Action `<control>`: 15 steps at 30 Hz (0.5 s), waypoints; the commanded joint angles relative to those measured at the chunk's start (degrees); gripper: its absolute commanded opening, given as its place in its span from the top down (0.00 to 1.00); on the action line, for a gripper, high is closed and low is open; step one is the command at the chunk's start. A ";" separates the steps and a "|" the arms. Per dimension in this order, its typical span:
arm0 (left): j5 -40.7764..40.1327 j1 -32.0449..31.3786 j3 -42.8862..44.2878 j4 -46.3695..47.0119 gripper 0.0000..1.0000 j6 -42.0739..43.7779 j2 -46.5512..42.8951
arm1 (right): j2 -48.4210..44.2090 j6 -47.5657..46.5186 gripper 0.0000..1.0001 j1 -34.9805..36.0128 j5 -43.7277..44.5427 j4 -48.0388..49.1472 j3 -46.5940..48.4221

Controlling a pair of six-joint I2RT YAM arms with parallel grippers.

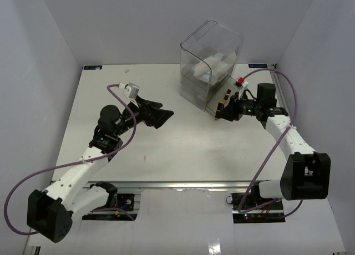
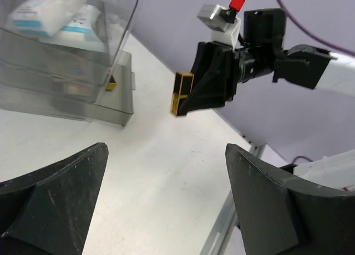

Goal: Organize the makeup

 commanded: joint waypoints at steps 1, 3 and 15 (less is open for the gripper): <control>-8.56 0.19 -1.49 -16.55 0.02 13.65 -7.03 | 1.55 -2.27 0.92 -11.04 9.95 -3.88 1.19; -11.42 0.19 -3.30 -19.10 0.02 15.71 -8.68 | 5.37 -0.81 0.92 -13.64 12.74 -3.69 3.16; -13.15 0.27 -3.84 -22.15 0.02 18.73 -11.95 | 33.22 8.56 0.90 -12.60 15.48 -3.88 30.03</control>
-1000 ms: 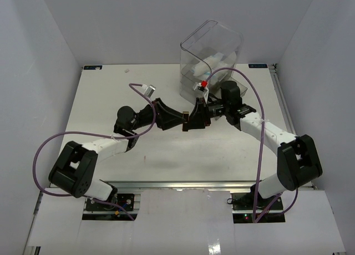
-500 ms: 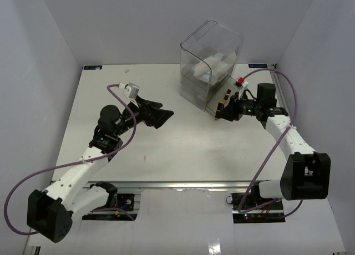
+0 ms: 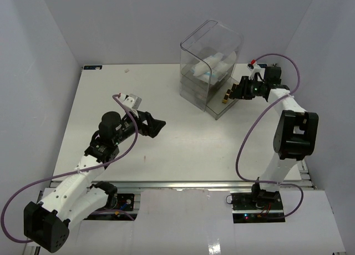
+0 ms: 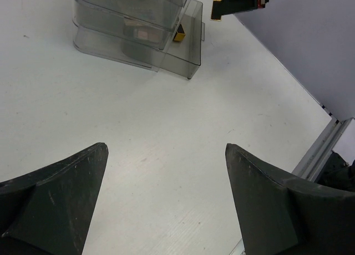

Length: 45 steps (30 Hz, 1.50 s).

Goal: Organize the makeup

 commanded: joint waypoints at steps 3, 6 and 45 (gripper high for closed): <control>-1.36 0.19 0.02 -1.34 0.02 2.18 -2.43 | 10.59 1.99 0.82 2.30 2.38 -1.88 10.89; -1.21 0.22 0.14 -1.38 0.02 2.29 -2.15 | 12.06 1.02 0.73 4.25 2.83 -2.21 11.11; -3.04 0.22 -0.12 -1.52 0.02 2.76 -3.87 | -2.68 15.50 0.92 1.93 29.61 11.89 -13.53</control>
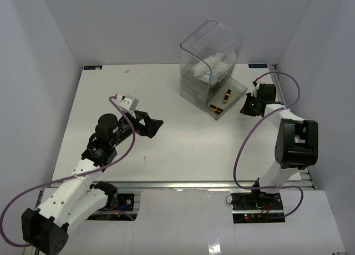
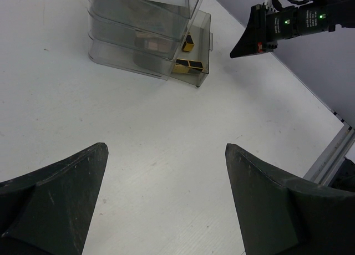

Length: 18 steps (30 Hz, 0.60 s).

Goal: Organize the makeup

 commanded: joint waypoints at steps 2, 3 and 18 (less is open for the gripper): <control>-0.83 0.20 -0.10 0.03 0.02 0.80 -0.31 | 6.18 7.97 0.92 -0.24 -3.19 5.25 4.88; -0.97 0.20 -0.10 0.03 0.02 0.85 -0.17 | 7.34 8.88 0.92 -0.24 -4.26 5.73 5.55; -3.17 0.20 0.02 -2.08 0.02 1.55 2.09 | 22.95 16.10 0.82 0.14 -14.70 15.48 21.66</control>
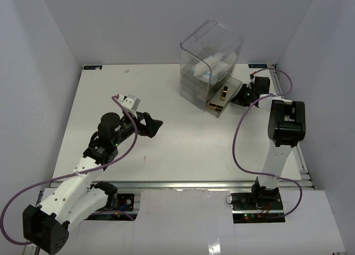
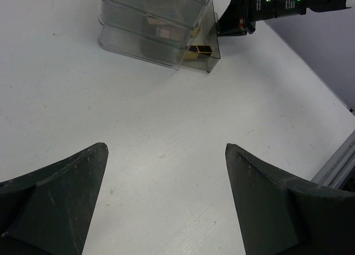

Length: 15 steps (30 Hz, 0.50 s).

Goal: Organize the makeup

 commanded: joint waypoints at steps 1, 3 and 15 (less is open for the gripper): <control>-1.28 0.20 0.08 -0.59 0.02 0.82 0.52 | 2.28 2.86 0.82 0.46 -4.22 6.25 6.45; -1.44 0.20 0.14 -0.65 0.02 0.87 0.69 | 3.41 3.20 0.82 0.74 -4.73 6.37 7.58; -2.11 0.46 0.16 -0.83 0.02 1.16 1.36 | 7.92 6.35 0.78 3.91 -7.05 6.32 10.33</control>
